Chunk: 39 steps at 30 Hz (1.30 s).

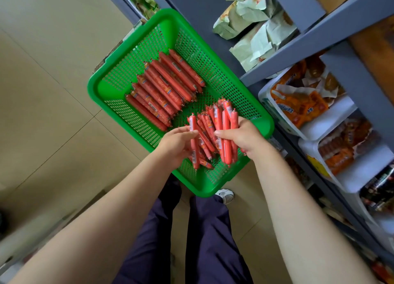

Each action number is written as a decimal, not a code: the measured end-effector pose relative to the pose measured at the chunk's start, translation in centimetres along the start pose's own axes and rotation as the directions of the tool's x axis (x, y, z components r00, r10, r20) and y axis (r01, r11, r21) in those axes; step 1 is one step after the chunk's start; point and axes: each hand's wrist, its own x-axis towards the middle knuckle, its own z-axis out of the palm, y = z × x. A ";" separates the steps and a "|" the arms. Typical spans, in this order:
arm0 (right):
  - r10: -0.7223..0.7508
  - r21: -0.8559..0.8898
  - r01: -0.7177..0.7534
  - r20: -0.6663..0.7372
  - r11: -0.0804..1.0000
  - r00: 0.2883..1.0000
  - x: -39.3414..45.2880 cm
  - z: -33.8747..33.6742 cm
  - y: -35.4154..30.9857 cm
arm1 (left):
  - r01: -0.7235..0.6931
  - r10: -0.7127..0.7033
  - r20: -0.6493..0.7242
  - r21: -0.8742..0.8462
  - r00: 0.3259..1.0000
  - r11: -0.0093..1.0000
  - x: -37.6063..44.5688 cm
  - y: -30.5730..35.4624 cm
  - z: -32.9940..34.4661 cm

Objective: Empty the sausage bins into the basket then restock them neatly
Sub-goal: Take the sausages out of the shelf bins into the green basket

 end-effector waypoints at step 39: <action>-0.659 -0.211 0.688 -0.569 0.695 0.491 -41.0 -14.2 -19.7 | -0.867 0.574 0.657 0.292 0.488 0.404 -37.0 16.9 25.3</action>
